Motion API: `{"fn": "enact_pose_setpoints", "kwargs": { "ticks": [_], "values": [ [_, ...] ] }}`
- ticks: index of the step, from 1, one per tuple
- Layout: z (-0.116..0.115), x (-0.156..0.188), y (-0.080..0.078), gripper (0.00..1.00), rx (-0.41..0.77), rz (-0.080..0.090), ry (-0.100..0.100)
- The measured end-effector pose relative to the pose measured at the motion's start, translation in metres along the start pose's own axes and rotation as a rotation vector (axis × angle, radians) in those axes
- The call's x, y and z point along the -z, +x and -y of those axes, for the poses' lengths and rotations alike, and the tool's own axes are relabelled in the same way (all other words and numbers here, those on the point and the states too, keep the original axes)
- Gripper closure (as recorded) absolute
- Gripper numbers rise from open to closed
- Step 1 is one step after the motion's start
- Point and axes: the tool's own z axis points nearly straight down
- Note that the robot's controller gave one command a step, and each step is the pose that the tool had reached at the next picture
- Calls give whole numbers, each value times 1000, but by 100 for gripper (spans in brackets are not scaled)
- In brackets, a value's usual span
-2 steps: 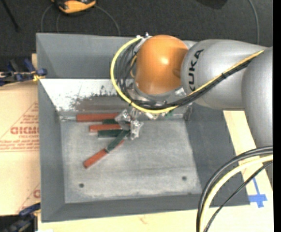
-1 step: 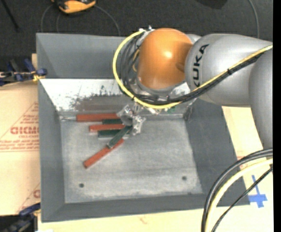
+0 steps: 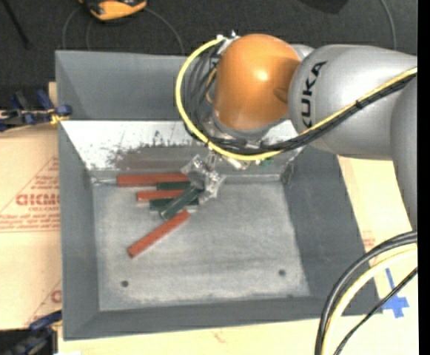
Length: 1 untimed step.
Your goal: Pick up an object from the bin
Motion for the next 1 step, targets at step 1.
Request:
{"fn": "enact_pose_setpoints", "kwargs": {
  "ticks": [1],
  "values": [
    [0, 17, 0, 100, -1, 1, 1]
  ]
}}
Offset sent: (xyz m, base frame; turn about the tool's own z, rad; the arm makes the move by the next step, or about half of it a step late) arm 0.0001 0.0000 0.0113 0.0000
